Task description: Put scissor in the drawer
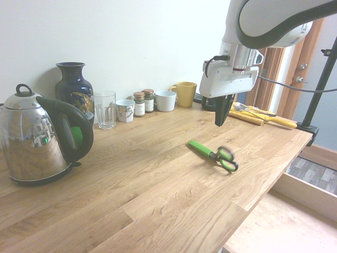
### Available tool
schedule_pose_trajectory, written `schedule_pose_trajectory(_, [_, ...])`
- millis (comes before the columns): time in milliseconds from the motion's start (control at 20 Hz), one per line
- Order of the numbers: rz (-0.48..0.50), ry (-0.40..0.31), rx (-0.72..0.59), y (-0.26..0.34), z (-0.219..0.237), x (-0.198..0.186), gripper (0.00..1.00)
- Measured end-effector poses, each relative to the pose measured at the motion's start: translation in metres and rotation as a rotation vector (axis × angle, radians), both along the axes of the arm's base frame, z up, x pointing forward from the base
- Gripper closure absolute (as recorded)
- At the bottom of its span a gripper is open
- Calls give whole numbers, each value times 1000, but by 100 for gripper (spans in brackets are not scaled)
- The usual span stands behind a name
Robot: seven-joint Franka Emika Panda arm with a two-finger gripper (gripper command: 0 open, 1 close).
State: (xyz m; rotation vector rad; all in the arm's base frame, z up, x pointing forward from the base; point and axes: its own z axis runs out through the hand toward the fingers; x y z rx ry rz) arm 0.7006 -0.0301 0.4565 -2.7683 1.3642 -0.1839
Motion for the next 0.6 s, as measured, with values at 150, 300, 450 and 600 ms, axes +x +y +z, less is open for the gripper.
schedule_pose_trajectory(150, [1,-11,0,0,9,-2,100])
schedule_pose_trajectory(300, [1,-1,1,0,4,-3,100])
schedule_pose_trajectory(450, [2,15,1,1,-4,-5,100])
schedule_pose_trajectory(600, [0,23,0,5,-8,-7,0])
